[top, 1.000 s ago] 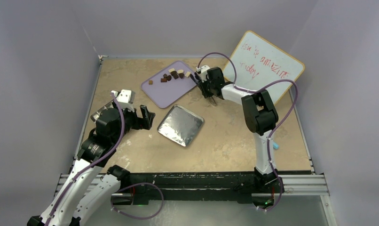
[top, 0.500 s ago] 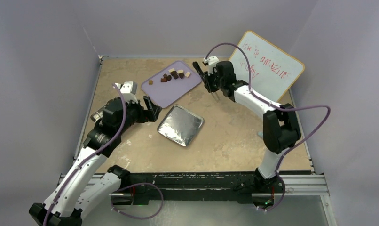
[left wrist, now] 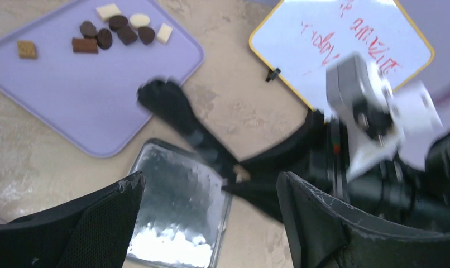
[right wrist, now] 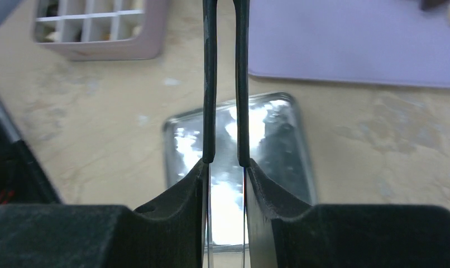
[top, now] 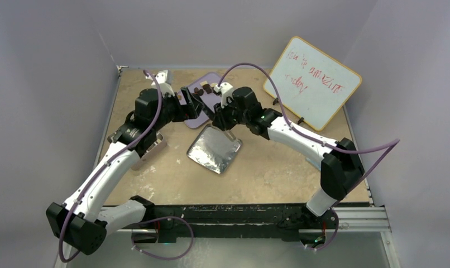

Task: Pack the chocolate
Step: Pick up the clamp from the plate.

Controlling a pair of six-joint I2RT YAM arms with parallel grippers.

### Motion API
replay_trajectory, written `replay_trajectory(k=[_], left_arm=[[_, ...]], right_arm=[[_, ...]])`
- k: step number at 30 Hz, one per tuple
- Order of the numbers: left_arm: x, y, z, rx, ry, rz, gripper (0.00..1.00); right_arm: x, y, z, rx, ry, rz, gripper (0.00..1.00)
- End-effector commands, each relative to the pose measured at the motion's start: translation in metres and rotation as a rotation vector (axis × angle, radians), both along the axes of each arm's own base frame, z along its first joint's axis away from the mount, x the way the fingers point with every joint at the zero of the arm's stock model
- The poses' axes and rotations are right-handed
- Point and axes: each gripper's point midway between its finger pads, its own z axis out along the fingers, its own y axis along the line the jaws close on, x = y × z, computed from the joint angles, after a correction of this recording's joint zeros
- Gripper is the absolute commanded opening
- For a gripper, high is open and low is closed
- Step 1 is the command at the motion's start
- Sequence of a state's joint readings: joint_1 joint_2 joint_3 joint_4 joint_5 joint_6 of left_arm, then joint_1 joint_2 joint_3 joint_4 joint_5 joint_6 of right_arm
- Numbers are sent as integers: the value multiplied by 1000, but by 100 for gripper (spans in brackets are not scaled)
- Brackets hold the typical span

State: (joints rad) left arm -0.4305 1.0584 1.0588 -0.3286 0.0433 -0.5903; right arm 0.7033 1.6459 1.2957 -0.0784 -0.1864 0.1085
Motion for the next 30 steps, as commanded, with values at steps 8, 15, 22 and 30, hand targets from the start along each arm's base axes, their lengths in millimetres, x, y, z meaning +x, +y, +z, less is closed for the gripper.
replay_trajectory(k=[8, 15, 22, 30], left_arm=[[41, 21, 4, 79, -8, 136, 84], [39, 43, -31, 221, 85, 194, 84], [28, 43, -45, 217, 118, 173, 83], [13, 48, -61, 235, 153, 164, 82]], right_arm=[[-47, 30, 80, 177, -94, 111, 28], [-53, 20, 90, 193, -130, 95, 28], [-46, 19, 80, 164, -123, 67, 28], [-37, 18, 81, 141, -126, 26, 26]])
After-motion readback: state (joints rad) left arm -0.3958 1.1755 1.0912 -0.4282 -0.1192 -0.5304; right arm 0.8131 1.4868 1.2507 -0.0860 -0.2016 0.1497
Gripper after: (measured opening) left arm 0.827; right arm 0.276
